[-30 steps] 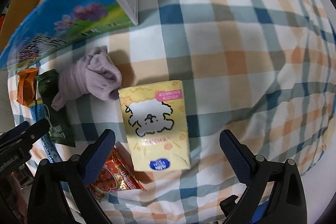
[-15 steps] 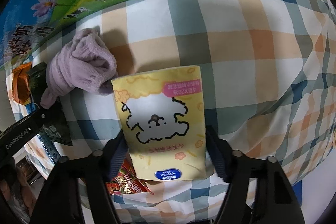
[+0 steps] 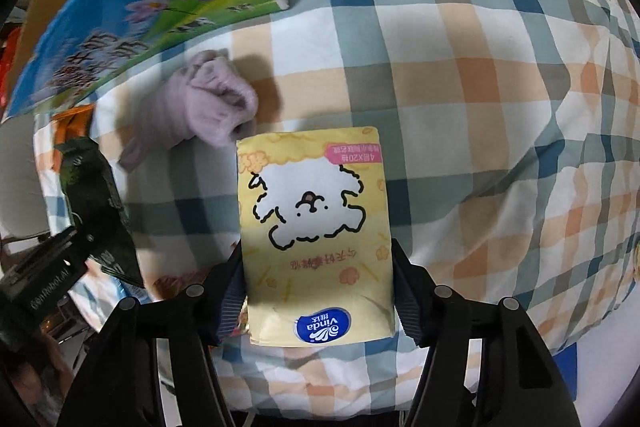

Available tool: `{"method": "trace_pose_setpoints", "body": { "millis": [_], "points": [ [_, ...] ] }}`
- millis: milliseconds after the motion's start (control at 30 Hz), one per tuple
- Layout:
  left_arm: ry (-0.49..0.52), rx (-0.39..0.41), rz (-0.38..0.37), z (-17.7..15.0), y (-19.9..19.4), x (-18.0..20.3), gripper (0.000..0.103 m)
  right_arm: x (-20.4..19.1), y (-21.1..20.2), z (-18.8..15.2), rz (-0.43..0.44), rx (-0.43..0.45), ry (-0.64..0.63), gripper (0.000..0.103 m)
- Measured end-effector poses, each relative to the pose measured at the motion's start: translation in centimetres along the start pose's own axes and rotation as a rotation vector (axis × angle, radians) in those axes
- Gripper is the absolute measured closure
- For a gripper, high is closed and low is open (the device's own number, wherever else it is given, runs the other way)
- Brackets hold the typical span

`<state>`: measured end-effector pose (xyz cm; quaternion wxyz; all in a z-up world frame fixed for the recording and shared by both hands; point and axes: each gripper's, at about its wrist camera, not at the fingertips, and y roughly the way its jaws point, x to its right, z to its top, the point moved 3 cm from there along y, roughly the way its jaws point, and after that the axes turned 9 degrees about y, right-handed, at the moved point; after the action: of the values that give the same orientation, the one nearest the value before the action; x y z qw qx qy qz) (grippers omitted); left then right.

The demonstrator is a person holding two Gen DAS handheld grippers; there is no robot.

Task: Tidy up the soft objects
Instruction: 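Lower both held packs into the cardboard box and open both grippers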

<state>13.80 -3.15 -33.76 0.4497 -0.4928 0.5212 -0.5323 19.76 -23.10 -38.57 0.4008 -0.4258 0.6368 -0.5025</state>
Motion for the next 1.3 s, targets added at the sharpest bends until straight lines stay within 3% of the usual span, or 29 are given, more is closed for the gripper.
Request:
{"method": "trace_pose_setpoints", "body": {
  "millis": [133, 233, 467, 633, 767, 867, 933, 1067, 1300],
  "points": [
    [-0.021, 0.046, -0.028, -1.7, -4.0, 0.2, 0.069, -0.8, -1.0, -1.7, 0.042, 0.027, -0.026, 0.037],
    [-0.029, 0.099, -0.063, -2.8, -7.8, -0.9, 0.069, -2.3, -4.1, -3.3, 0.081, 0.055, -0.056, 0.037],
    [-0.008, 0.185, -0.144, 0.4, -14.4, -1.5, 0.069, -4.8, -10.8, -3.9, 0.18, 0.155, -0.119, 0.037],
    [0.043, 0.205, -0.151, 6.3, -16.6, -2.8, 0.069, -7.2, -14.1, -2.3, 0.203, 0.233, -0.155, 0.037],
    [0.065, 0.184, -0.15, 12.1, -16.0, -3.7, 0.069, -8.7, -14.7, 0.4, 0.174, 0.29, -0.135, 0.037],
    [0.075, 0.141, -0.166, 19.5, -12.7, -3.7, 0.069, -9.4, -14.1, 3.1, 0.169, 0.3, -0.105, 0.037],
    [0.079, 0.102, -0.186, 22.8, -10.8, -3.8, 0.069, -10.3, -13.5, 5.0, 0.159, 0.303, -0.089, 0.037],
    [0.08, 0.028, -0.215, 27.1, -6.7, -4.6, 0.069, -11.9, -11.3, 9.7, 0.135, 0.294, -0.051, 0.037],
    [0.082, -0.058, -0.266, 31.6, -1.3, -5.1, 0.069, -14.0, -6.9, 15.7, 0.073, 0.269, -0.026, 0.037]
  ]
}}
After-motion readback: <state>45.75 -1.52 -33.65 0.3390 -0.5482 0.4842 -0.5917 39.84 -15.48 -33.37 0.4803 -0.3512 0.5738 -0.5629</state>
